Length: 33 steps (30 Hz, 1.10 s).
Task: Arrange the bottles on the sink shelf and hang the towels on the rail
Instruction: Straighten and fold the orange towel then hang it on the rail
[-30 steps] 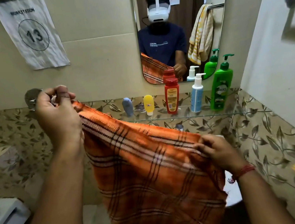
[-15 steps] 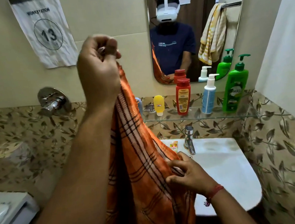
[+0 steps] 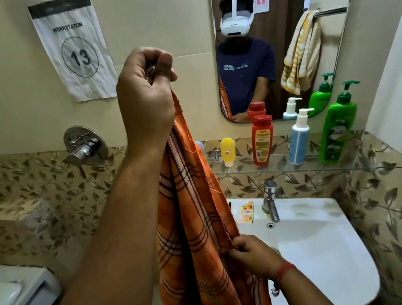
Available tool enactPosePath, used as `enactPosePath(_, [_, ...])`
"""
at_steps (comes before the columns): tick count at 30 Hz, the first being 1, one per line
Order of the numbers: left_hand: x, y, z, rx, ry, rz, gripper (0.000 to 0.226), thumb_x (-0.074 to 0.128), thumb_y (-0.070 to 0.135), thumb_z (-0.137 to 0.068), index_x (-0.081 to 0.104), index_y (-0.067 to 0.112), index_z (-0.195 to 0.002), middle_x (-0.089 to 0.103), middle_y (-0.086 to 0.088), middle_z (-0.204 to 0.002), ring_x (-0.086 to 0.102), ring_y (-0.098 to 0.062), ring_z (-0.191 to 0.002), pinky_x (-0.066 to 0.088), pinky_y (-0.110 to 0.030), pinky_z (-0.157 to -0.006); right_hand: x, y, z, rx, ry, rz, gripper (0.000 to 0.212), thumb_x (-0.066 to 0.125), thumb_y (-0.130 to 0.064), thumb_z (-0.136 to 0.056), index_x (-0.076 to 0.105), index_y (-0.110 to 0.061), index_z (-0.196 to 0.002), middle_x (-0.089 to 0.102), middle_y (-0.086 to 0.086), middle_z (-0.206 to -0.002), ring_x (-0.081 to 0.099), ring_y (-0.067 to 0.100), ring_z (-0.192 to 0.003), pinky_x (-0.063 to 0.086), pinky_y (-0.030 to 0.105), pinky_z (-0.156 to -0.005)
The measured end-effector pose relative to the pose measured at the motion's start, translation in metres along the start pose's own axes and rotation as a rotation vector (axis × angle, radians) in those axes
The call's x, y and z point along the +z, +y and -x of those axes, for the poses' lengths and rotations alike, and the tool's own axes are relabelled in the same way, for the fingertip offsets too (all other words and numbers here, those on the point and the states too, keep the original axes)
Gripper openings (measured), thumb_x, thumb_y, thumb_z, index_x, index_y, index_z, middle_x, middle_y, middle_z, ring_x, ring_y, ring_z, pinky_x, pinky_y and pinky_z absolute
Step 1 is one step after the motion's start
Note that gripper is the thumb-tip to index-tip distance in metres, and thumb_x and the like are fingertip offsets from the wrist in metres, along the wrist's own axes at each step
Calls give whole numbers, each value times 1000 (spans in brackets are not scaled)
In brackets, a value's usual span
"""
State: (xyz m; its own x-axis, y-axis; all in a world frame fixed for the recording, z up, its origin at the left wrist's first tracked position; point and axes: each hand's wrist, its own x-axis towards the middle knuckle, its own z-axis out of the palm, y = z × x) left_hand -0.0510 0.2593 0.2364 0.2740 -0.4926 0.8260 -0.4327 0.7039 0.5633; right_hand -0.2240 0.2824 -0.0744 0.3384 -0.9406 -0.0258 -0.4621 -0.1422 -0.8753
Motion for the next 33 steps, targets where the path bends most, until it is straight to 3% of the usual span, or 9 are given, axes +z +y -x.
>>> enactPosePath(4, [1,-12,3,-45,-30,11,18,60,30,-100,65,13,-102,64,12,-76,61,8,-72,46,-8,-68,-2,15,-2,63,21,98,32,58,-38,-97,73,-10,-93,70,6,-96,66,16,-88,49,31,-75])
enactPosePath(10, [1,-18,-2,-47,-3,16,15,60,29,-101,65,14,-100,64,12,-76,60,8,-71,45,-8,-68,-4,31,-8,94,144,57,23,57,-20,-98,68,-5,-84,65,12,-91,63,25,-84,50,39,-75])
enactPosePath(13, [-2,-23,-7,-39,36,7,15,60,28,-100,65,14,-102,64,13,-77,61,8,-73,47,-8,-69,-11,29,-5,72,214,-55,31,53,-11,-101,64,-17,-73,60,2,-87,60,16,-79,45,25,-67])
enactPosePath(18, [-10,-39,-16,-39,103,-23,9,60,29,-100,62,21,-96,64,13,-75,61,6,-71,47,-10,-70,-33,23,5,35,204,-262,36,52,-13,-101,76,-28,-80,70,-16,-98,67,5,-94,49,19,-77])
enactPosePath(22, [-13,-51,-17,-32,98,-48,10,60,29,-100,63,20,-98,63,12,-76,60,6,-71,48,-11,-72,-50,31,8,54,146,-287,27,55,-26,-99,76,-10,-92,71,-2,-94,68,18,-96,51,23,-82])
enactPosePath(25, [-14,-60,-17,-11,88,-80,11,59,31,-100,62,21,-98,62,13,-77,60,6,-70,50,-13,-71,-64,37,11,60,156,-373,47,68,-41,-89,70,5,-92,71,7,-86,66,24,-89,52,27,-79])
enactPosePath(28, [-22,-75,-20,-3,112,-142,20,58,32,-100,66,14,-100,62,14,-81,58,6,-68,45,-8,-67,-82,34,19,19,185,-376,66,69,-55,-81,69,6,-103,70,25,-104,67,31,-101,50,45,-95])
enactPosePath(31, [-31,-90,-24,-34,173,-215,30,57,34,-99,68,6,-100,64,5,-90,55,4,-70,43,-12,-70,-95,18,26,-16,242,-278,50,64,-47,-89,72,-1,-105,71,22,-108,64,38,-110,46,50,-101])
enactPosePath(33, [-32,-90,-21,-62,162,-256,35,55,39,-100,68,7,-100,63,2,-88,54,12,-65,39,-7,-63,-95,-1,24,-30,258,-337,29,58,-26,-98,73,-4,-110,74,16,-111,66,33,-112,51,40,-96])
